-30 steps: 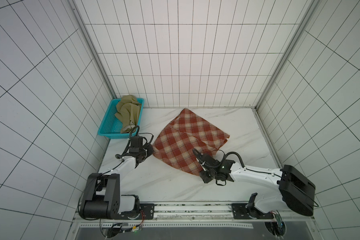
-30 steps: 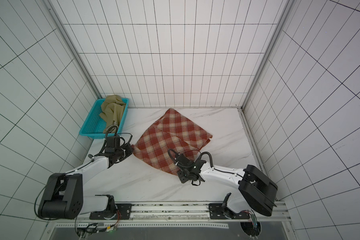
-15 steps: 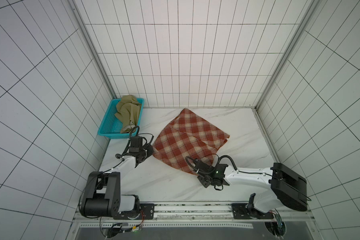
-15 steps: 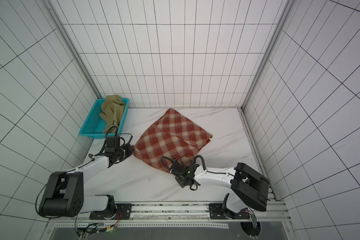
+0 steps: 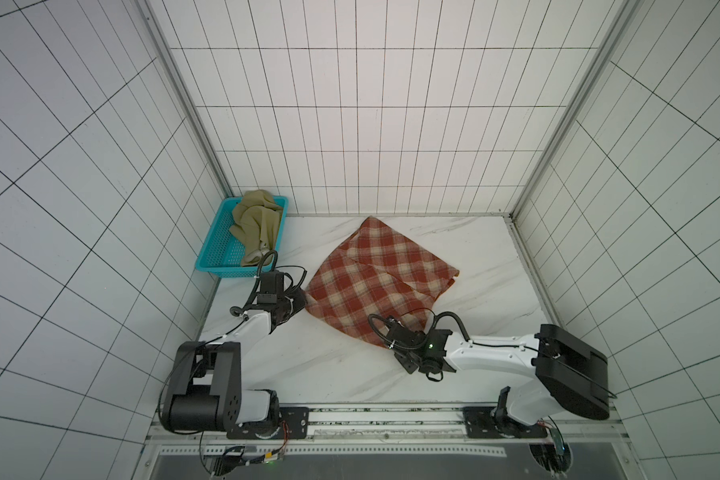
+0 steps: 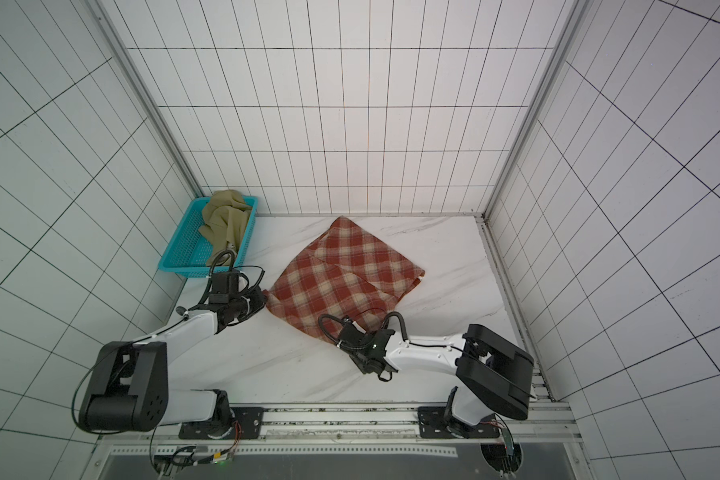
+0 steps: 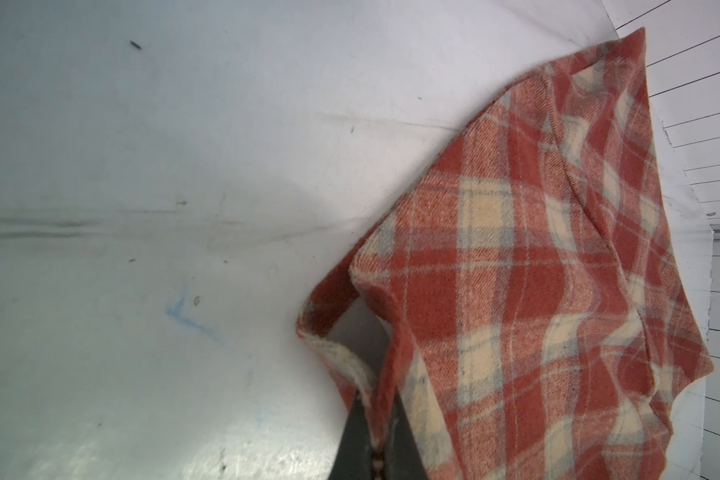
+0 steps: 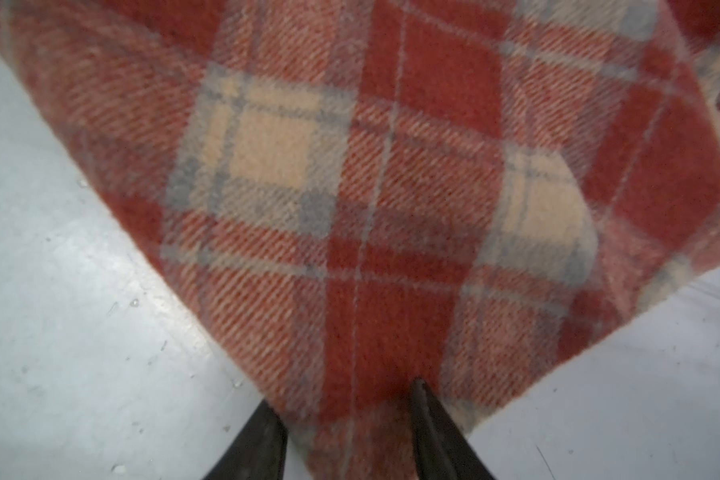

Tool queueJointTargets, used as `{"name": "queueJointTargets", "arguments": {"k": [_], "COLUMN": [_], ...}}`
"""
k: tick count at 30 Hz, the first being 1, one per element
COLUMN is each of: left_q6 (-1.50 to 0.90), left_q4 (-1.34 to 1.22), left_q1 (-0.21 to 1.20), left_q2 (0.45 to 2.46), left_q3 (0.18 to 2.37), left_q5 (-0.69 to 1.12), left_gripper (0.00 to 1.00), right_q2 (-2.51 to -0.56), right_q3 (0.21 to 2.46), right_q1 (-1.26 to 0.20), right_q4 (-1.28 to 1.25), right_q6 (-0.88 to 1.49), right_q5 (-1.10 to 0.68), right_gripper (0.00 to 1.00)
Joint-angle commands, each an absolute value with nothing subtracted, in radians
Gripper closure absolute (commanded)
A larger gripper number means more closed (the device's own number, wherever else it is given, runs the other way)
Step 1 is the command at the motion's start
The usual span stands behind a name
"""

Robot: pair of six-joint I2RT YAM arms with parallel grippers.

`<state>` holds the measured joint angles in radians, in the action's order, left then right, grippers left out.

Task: Fold and stack skirts
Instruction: Fold the skirt at the center of the table.

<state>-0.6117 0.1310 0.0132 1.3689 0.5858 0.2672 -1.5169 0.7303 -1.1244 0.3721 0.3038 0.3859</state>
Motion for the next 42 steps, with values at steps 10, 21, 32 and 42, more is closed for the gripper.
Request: {"name": "queueJointTargets", "arguments": {"k": [10,21,32,42], "left_q6": [-0.611,-0.615,-0.675,-0.687], "left_q4": [0.110,0.108,0.104,0.181], "left_q1": [0.006,0.005,-0.027,-0.068], "left_q2": [1.374,1.376,1.343,1.238], "left_q3": [0.621,0.626,0.676,0.759], "left_q5": [0.274,0.284,0.361,0.362], "left_gripper": [1.00,1.00,1.00,1.00], "right_q2": [-1.549,-1.565,-1.450,-1.336], "right_q3": [0.775,0.762,0.827,0.888], "right_q1": [-1.167,-1.178,-1.194,-1.195], "right_q4": [0.386,0.358,0.385,0.438], "right_q6": [0.291,0.283,0.289,0.283], "right_q5": [0.421,0.369,0.269,0.199], "right_gripper": [0.49,0.97,1.00,1.00]}}
